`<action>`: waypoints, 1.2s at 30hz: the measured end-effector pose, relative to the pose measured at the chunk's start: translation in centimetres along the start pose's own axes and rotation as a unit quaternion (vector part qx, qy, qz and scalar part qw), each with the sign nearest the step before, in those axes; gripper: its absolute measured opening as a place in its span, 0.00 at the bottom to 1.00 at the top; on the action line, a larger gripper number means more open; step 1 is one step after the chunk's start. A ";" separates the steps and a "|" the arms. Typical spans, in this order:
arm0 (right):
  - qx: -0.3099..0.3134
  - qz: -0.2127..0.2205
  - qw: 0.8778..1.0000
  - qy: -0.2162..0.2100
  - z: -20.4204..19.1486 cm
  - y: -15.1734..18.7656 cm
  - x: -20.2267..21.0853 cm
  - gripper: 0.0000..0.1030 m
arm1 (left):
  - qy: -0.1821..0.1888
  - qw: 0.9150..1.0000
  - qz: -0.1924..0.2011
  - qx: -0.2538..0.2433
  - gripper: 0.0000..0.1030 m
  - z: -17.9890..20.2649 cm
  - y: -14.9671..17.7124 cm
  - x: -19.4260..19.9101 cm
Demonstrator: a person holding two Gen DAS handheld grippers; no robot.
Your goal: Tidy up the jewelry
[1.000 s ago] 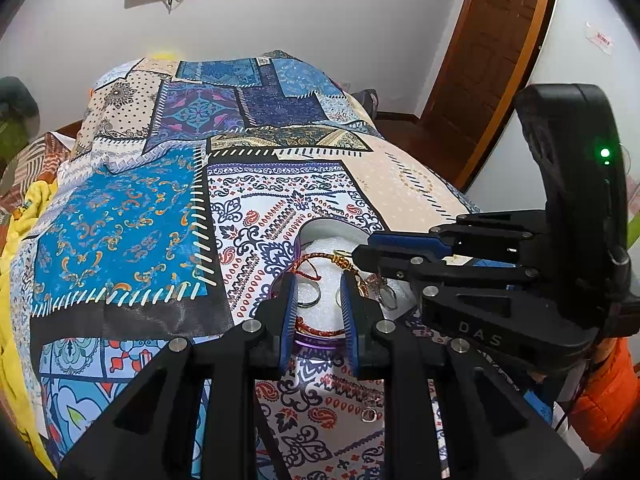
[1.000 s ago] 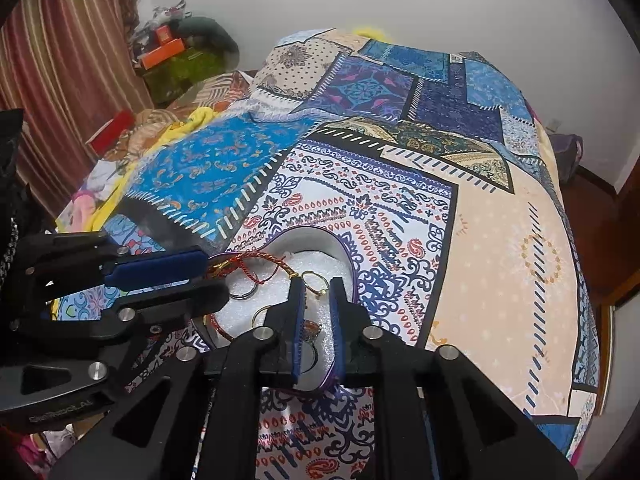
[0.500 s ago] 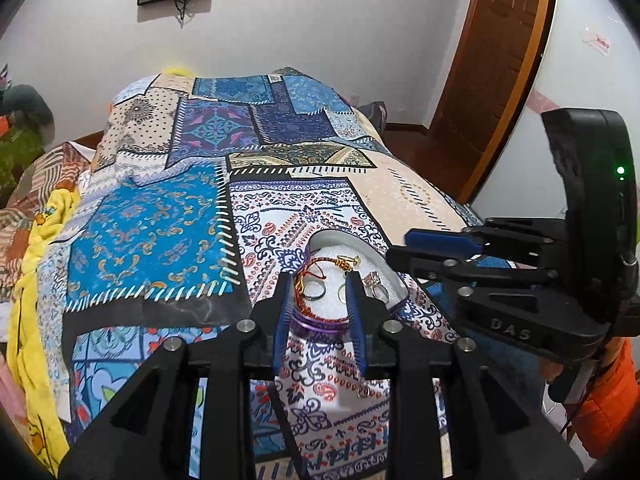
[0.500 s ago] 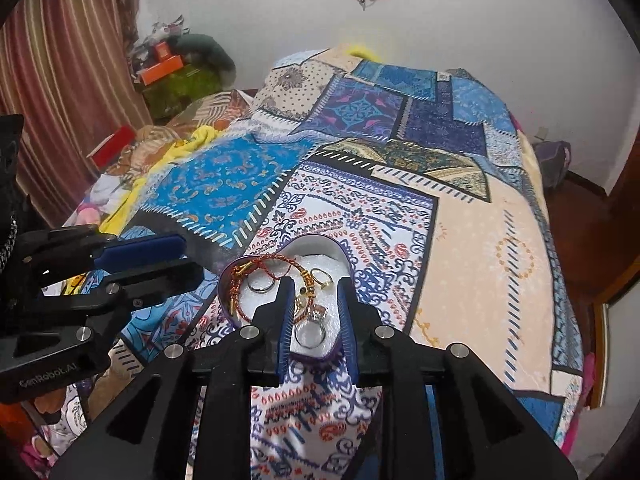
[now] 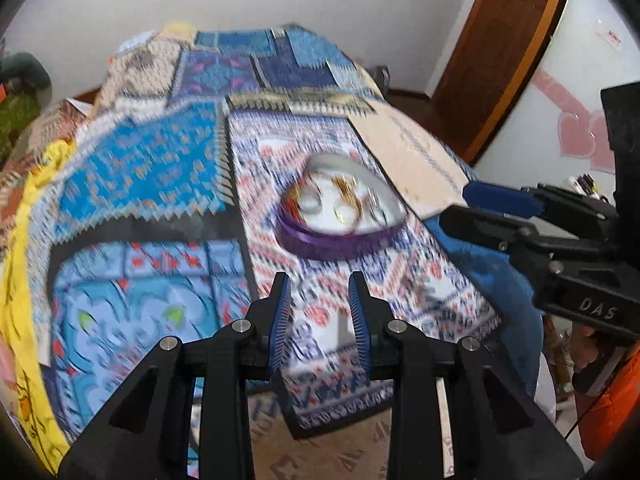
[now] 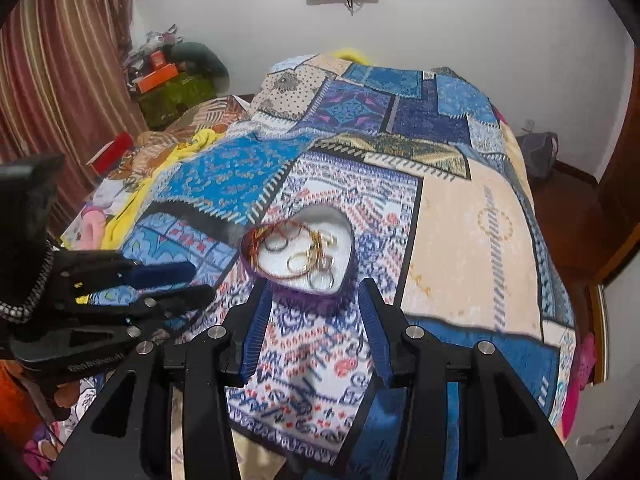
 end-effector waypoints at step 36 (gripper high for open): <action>0.004 -0.051 0.998 -0.025 -1.2 4.0 -2.7 0.40 | 0.025 0.999 0.038 0.003 0.12 0.5 0.0 0.7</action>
Point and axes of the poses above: each gripper's, at about its wrist camera, not at the fingertips, and x roughly against the way its jaws point, z to its right, y to its underside, the point moved 3 cm from there along -x, roughly the way its jaws point
